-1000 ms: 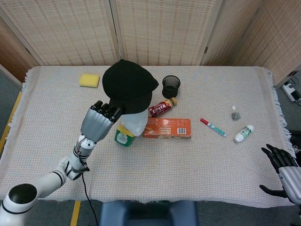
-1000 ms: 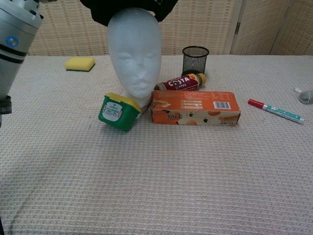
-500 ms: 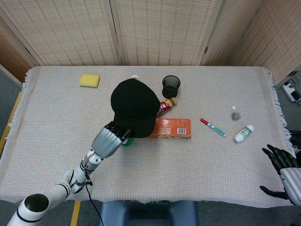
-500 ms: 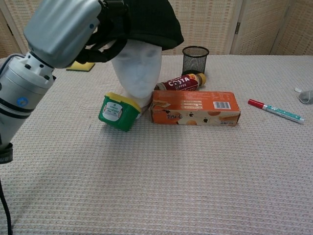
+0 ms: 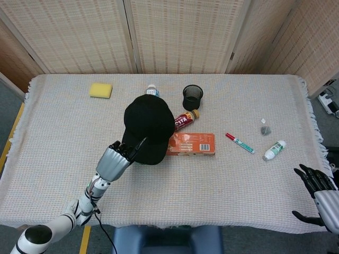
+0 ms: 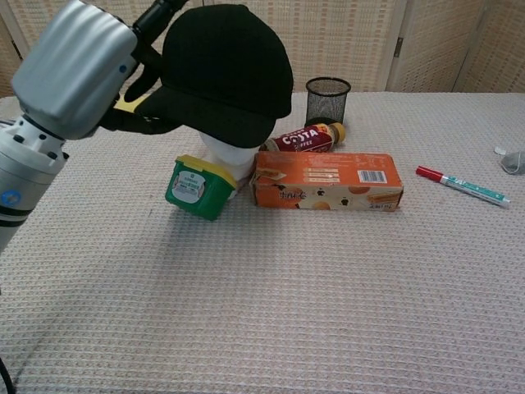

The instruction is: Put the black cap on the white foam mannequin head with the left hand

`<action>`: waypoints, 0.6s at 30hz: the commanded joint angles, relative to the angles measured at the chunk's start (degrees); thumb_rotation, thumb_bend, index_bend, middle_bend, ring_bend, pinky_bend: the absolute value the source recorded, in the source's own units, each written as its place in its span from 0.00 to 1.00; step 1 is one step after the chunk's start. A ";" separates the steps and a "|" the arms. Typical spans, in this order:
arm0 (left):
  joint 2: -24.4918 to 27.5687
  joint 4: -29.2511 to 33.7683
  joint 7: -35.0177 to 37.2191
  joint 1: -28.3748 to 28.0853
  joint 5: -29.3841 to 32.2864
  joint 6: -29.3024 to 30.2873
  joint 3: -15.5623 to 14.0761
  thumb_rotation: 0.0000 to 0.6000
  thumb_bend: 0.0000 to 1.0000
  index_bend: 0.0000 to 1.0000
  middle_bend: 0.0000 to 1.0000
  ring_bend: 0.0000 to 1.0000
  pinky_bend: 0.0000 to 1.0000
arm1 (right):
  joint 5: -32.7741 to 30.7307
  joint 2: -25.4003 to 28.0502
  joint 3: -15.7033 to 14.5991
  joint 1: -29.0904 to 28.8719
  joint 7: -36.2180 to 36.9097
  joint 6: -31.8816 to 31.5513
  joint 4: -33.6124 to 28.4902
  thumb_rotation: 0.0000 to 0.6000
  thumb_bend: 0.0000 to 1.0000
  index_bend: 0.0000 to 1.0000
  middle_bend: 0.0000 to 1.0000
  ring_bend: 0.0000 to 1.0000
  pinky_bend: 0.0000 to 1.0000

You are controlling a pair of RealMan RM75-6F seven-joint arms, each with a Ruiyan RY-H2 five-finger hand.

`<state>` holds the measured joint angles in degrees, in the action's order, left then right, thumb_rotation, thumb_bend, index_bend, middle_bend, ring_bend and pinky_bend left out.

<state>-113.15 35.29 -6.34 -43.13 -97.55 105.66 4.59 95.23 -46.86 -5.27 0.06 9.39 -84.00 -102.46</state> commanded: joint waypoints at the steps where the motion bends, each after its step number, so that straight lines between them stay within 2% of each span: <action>1: 7.43 12.15 -2.09 7.29 1.81 0.36 -2.48 1.00 0.12 0.00 0.83 0.85 0.93 | 0.08 -0.03 -0.03 0.08 -0.19 -0.09 -0.07 1.00 0.07 0.00 0.00 0.00 0.00; 3: 12.51 20.11 -4.15 12.00 3.00 0.41 -4.73 1.00 0.09 0.00 0.77 0.78 0.90 | 0.14 -0.13 -0.06 0.14 -0.56 -0.13 -0.16 1.00 0.07 0.00 0.00 0.00 0.00; 4: 15.60 24.68 -5.07 14.78 3.90 0.53 -6.11 1.00 0.08 0.00 0.72 0.71 0.85 | 0.11 -0.23 -0.03 0.13 -0.79 -0.08 -0.21 1.00 0.07 0.00 0.00 0.00 0.00; 6: 20.63 31.55 -5.93 18.93 5.84 -0.06 -8.54 1.00 0.08 0.00 0.63 0.58 0.73 | -0.16 -0.48 0.06 0.04 -1.25 0.21 -0.29 1.00 0.07 0.00 0.00 0.00 0.00; 8: 26.65 39.83 -5.76 23.51 9.23 -0.90 -10.87 1.00 0.08 0.01 0.48 0.40 0.52 | -0.68 -0.98 0.28 -0.22 -1.96 0.79 -0.34 1.00 0.07 0.00 0.00 0.00 0.00; 10: 32.94 47.52 -2.43 26.92 12.05 -2.31 -13.21 1.00 0.07 0.03 0.36 0.28 0.40 | -1.57 -1.89 0.72 -0.52 -2.97 1.40 -0.18 1.00 0.07 0.00 0.00 0.00 0.00; 13: 40.27 54.87 3.59 30.74 15.69 -3.74 -15.07 1.00 0.07 0.05 0.22 0.14 0.24 | -2.57 -3.87 1.49 -0.82 -4.97 1.73 0.01 1.00 0.07 0.00 0.00 0.00 0.00; 15: 43.17 56.60 6.51 32.65 17.06 -4.13 -15.63 1.00 0.07 0.06 0.17 0.08 0.18 | -2.54 -5.12 1.71 -0.87 -6.53 1.65 0.20 1.00 0.07 0.00 0.00 0.00 0.00; 18: 47.43 58.55 4.73 33.58 17.22 -5.58 -16.21 1.00 0.07 0.09 0.13 0.02 0.14 | -2.68 -6.93 1.96 -0.91 -9.02 1.69 0.60 1.00 0.07 0.00 0.00 0.00 0.00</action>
<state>-70.93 89.80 -1.64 -11.97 -81.88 102.26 -8.98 92.75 -52.79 -3.59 -0.76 1.50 -82.40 -102.17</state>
